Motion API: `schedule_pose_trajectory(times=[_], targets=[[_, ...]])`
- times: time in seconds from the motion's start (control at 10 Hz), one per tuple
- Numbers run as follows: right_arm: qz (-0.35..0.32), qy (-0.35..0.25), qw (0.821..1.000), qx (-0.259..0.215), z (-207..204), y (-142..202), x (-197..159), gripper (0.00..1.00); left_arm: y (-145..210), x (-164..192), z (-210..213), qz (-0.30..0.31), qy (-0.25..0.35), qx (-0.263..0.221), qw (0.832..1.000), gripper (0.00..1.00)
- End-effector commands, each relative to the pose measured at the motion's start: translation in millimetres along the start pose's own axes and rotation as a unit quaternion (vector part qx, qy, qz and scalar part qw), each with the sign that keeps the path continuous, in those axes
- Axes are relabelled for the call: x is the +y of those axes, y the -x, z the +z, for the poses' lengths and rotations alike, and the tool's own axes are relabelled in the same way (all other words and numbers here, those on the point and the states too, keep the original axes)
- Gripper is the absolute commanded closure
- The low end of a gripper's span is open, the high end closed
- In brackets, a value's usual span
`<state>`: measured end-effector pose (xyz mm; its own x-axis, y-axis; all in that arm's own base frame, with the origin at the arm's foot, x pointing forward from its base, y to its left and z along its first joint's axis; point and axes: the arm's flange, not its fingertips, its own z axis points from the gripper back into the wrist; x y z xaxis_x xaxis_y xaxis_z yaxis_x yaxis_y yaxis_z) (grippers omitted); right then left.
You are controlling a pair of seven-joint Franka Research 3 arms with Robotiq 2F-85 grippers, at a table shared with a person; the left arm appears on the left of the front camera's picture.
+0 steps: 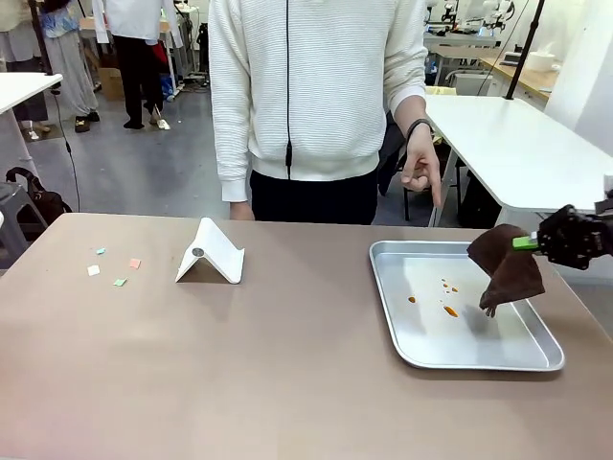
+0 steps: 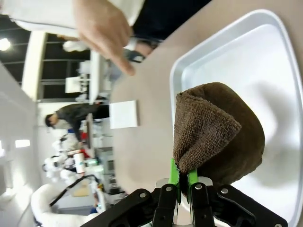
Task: Clean the surface of the table.
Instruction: If a person points to the right, clean the right side of the table with your right hand, and if they point to the left, clean the left side with your left hand.
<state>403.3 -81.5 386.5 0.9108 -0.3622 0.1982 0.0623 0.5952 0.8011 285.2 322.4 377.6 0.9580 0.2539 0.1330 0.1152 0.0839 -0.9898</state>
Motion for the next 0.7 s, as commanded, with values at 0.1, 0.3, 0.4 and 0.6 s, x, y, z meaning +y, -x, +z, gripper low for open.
schedule_pose_trajectory(times=[0.1,0.3,0.4,0.6], targets=[[-0.009,0.082,0.996,0.041,-32.9,-23.5,-1.6,0.93,3.8,-4.4,0.9,-0.008,0.005,0.004,1.000,1.00],[-0.013,0.110,0.992,0.068,-65.1,-30.4,-6.6,0.93,3.8,-4.4,0.9,-0.008,0.005,0.004,1.000,1.00],[-0.018,0.125,0.989,0.079,-82.2,-32.6,-10.2,0.93,3.8,-4.4,0.9,-0.008,0.005,0.004,1.000,1.00],[-0.030,0.119,0.990,0.074,-115.2,-32.4,-12.3,0.93,3.8,-4.4,0.9,-0.008,0.005,0.004,1.000,1.00]])
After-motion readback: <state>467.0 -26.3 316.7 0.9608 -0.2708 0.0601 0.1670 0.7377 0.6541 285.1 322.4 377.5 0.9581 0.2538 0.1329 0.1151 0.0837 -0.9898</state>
